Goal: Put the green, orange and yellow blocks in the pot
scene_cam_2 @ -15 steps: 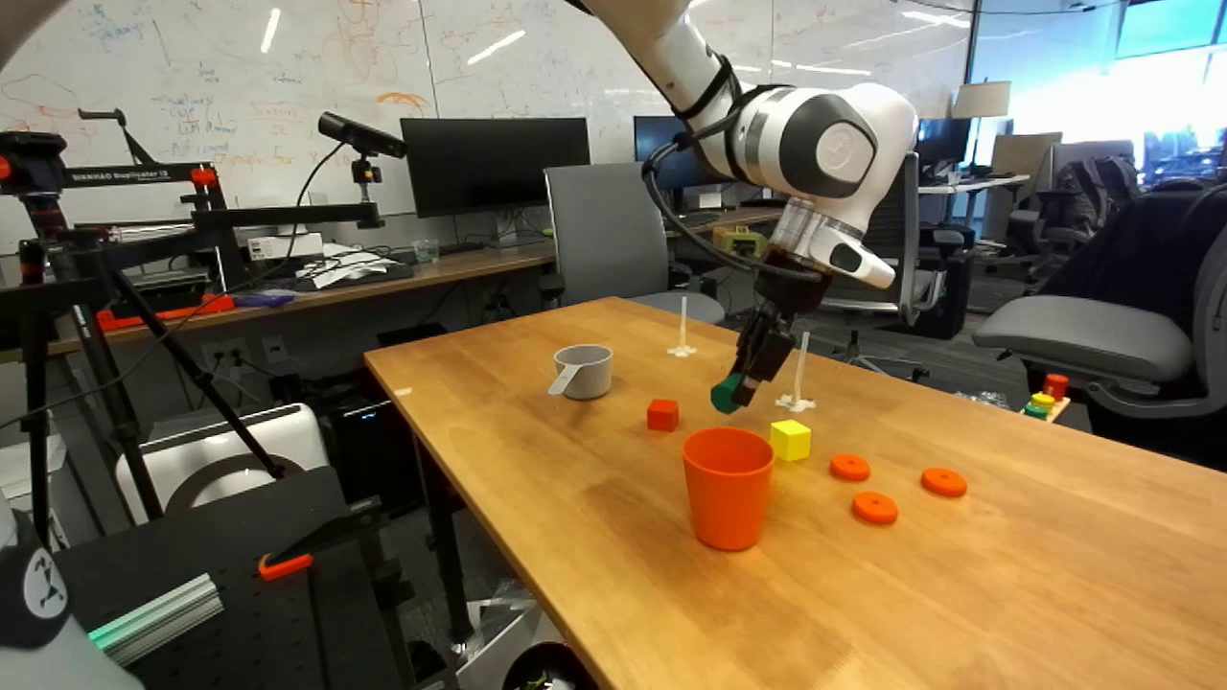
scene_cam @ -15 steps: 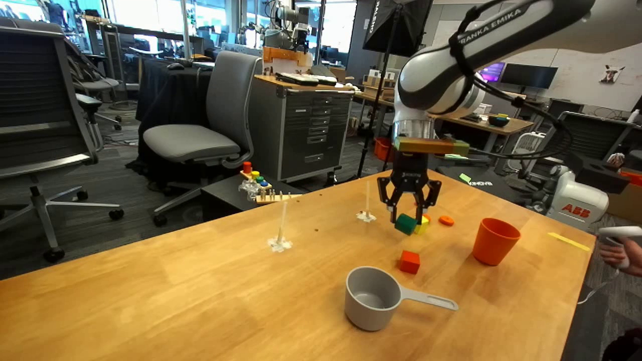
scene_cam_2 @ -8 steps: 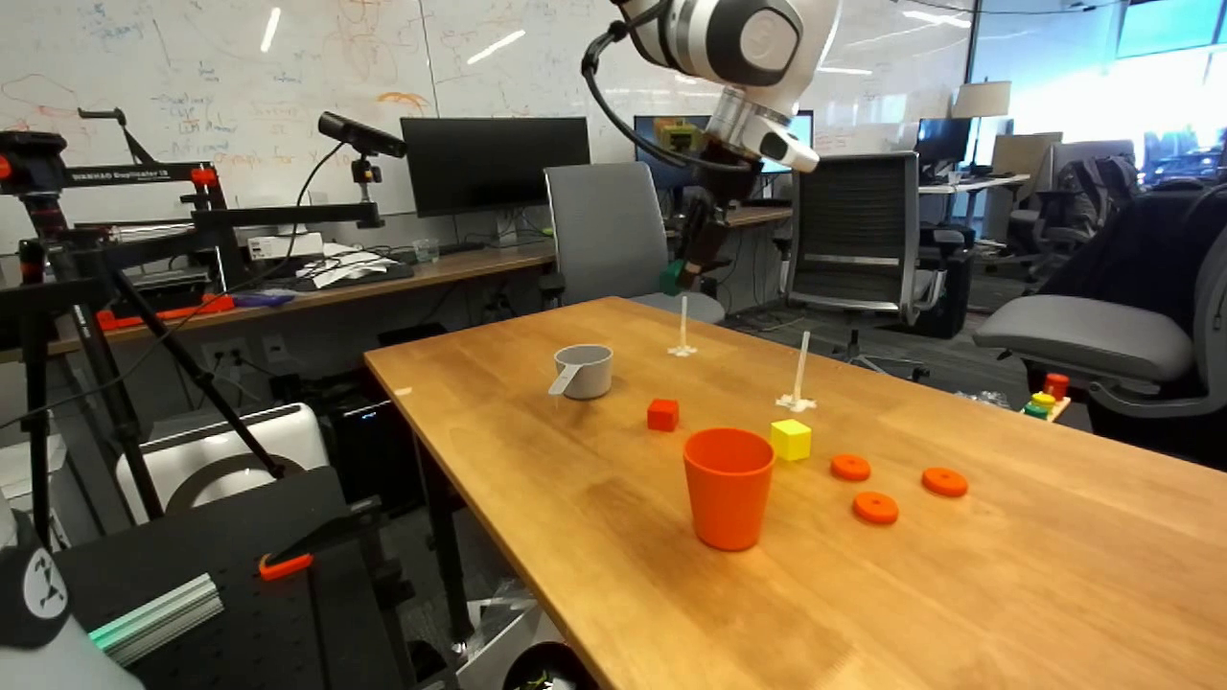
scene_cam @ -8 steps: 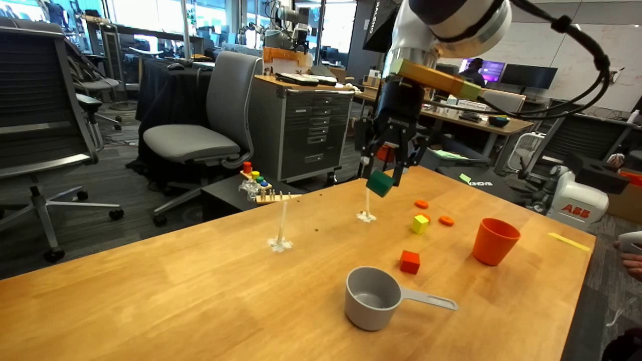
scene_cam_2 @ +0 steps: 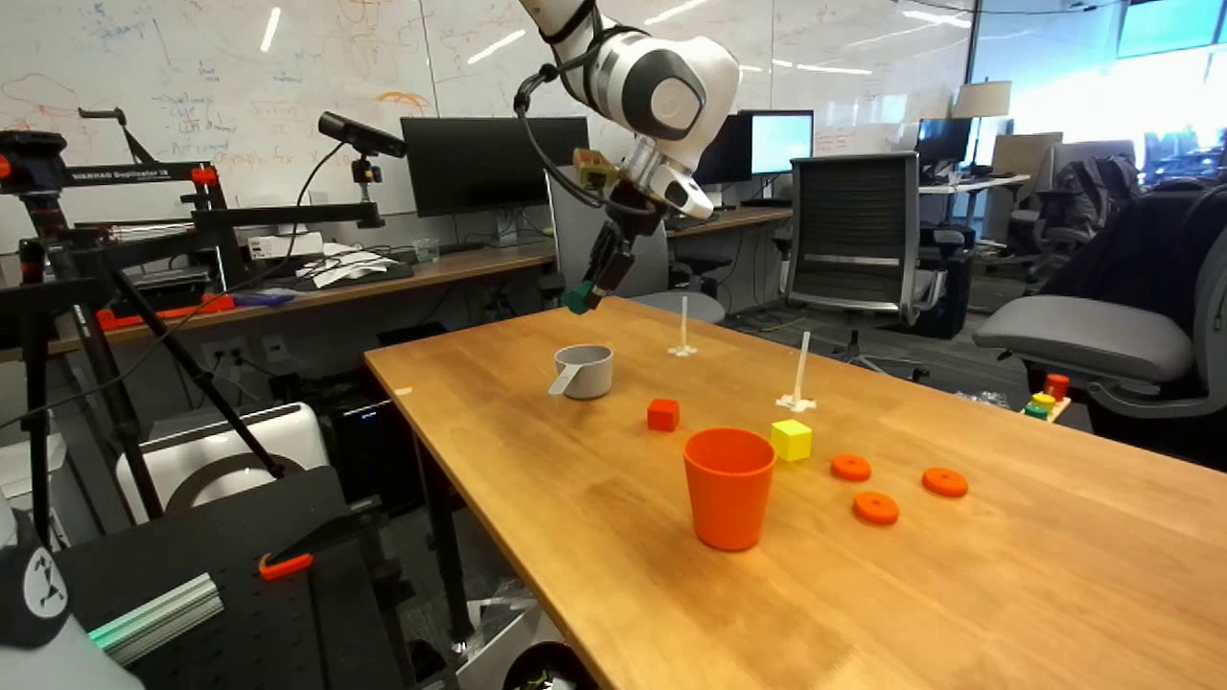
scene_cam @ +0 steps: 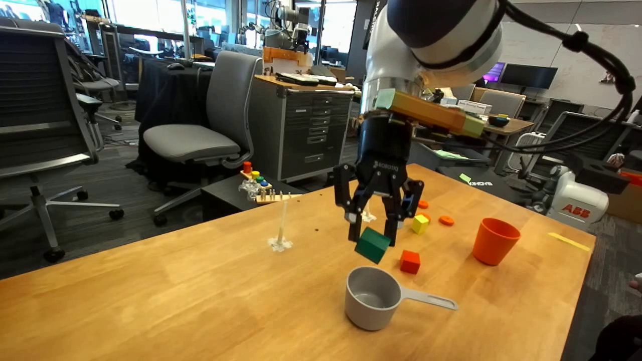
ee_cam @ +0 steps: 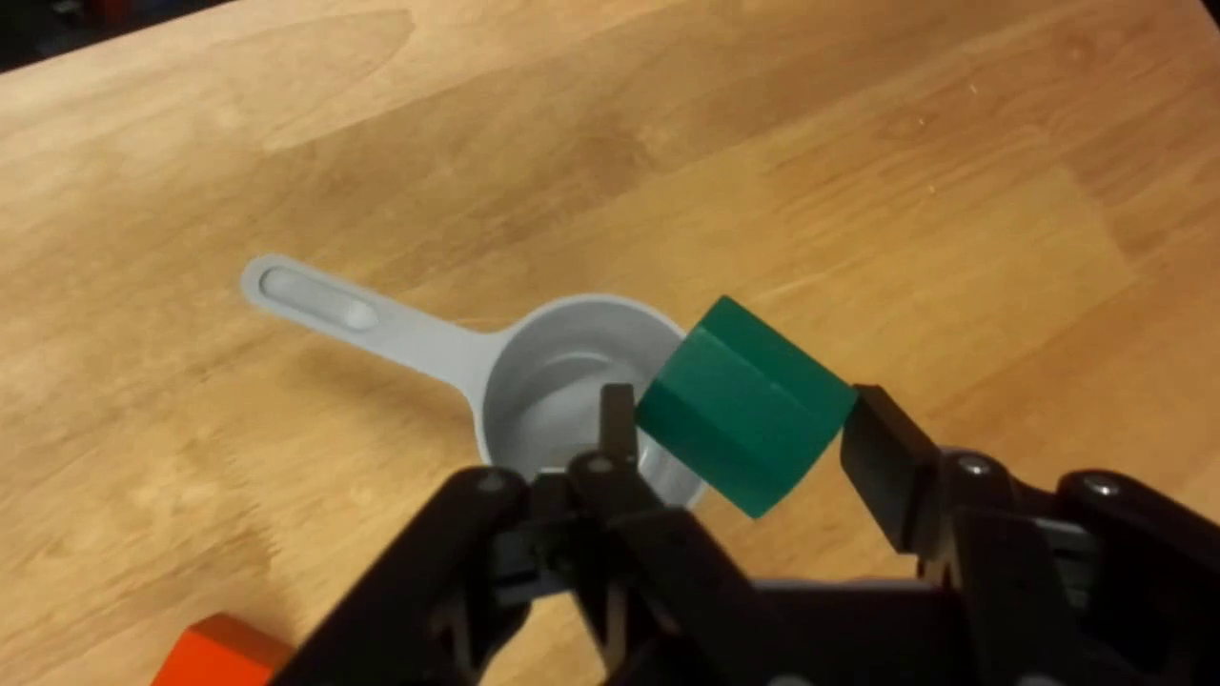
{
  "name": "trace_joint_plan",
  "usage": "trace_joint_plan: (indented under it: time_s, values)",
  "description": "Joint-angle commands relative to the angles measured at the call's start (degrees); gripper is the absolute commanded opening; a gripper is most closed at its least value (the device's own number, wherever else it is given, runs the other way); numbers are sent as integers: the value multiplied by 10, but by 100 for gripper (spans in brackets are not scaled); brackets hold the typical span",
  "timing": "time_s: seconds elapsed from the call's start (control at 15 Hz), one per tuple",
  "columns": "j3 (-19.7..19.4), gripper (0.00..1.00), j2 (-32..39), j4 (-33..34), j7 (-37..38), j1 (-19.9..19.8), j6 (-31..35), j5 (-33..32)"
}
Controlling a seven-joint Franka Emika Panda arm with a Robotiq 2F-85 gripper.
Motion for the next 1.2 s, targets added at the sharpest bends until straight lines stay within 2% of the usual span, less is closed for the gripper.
trace_joint_plan:
  time_s: [0.0,0.27,1.0,1.07,1.13]
  values:
    - [4,32,22,-10,-11,16,4,10]
    - [-1,32,42,-9,-13,23,3,4]
    - [-22,32,36,0,-13,22,-3,-29]
    - [-25,82,35,-2,-7,23,-1,-31]
    - [-28,84,34,-4,-7,24,0,-37]
